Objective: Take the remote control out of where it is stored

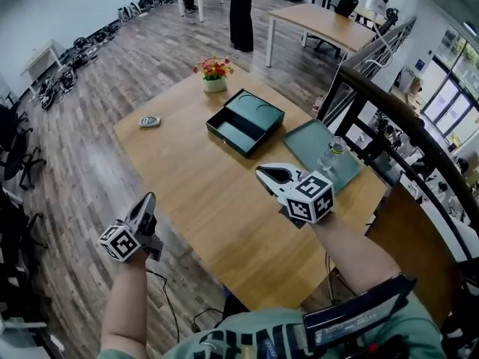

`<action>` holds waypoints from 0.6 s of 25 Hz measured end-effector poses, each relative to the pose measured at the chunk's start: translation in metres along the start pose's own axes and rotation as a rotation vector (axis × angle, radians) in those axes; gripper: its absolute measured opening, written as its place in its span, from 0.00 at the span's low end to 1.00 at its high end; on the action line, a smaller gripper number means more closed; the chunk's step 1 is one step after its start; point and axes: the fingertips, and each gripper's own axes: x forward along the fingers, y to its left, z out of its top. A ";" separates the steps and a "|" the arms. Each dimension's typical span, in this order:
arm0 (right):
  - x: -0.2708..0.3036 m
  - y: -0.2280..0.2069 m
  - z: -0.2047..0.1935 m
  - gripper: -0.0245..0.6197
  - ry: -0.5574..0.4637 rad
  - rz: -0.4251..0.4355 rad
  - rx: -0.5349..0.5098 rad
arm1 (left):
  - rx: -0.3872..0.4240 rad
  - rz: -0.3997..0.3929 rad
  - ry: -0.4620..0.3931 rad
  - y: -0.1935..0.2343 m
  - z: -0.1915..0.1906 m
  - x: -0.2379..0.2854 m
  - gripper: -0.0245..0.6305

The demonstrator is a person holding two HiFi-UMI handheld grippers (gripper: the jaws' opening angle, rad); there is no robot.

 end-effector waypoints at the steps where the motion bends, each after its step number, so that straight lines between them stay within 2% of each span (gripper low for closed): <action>1: -0.016 -0.002 -0.005 0.05 -0.010 0.007 0.010 | -0.011 0.010 -0.011 -0.023 -0.012 -0.009 0.04; 6: -0.102 -0.006 -0.035 0.05 -0.012 0.048 0.031 | -0.049 0.053 -0.078 -0.140 -0.067 -0.061 0.04; 11: -0.181 0.012 -0.054 0.05 -0.001 0.089 0.034 | 0.037 0.108 -0.099 -0.242 -0.101 -0.134 0.04; 15: -0.223 0.029 -0.052 0.05 -0.011 0.118 0.049 | 0.063 0.167 -0.136 -0.297 -0.117 -0.185 0.04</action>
